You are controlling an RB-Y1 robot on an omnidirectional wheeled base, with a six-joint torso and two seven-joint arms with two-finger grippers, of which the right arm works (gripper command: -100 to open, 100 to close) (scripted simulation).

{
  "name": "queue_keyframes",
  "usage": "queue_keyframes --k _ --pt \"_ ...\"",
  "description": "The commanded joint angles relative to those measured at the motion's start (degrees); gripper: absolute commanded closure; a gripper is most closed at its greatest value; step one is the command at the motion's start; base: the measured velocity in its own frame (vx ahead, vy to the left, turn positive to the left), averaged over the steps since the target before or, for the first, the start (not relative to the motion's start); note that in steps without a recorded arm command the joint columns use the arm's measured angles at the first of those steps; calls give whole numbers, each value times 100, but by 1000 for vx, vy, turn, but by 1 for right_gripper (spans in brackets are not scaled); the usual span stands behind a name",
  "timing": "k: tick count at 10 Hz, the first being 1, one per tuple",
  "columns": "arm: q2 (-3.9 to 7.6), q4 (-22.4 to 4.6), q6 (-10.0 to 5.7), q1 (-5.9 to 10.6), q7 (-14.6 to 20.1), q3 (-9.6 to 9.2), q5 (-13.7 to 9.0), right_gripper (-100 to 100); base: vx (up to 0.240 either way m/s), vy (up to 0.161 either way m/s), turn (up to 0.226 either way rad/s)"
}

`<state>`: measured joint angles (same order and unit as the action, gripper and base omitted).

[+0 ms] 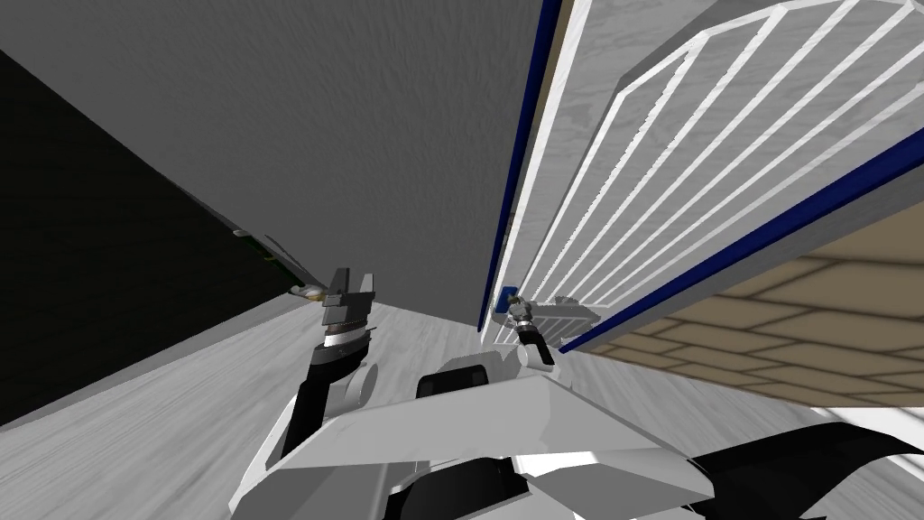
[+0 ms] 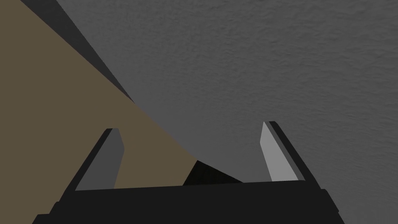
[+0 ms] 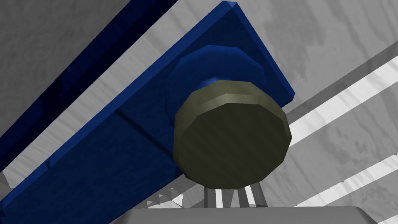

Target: Pull the door open

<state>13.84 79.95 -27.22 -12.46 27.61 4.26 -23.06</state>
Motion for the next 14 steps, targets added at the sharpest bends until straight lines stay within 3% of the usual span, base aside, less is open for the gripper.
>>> queue_keyframes --k 1,3,7,8,9,14 --pt "33 84 -65 155 280 -113 -286 100 -64 -24 115" --pt "47 86 -26 168 468 -165 -523 100 -79 -44 101" --pt "47 86 -26 168 468 -165 -523 100 -8 5 -5" --pt "59 88 12 180 648 -215 -750 100 -40 -11 99" --pt "63 46 166 -6 745 -184 -841 -100 -61 -55 63" --pt "-36 321 249 -188 1310 -341 -1340 -100 -97 -38 27"
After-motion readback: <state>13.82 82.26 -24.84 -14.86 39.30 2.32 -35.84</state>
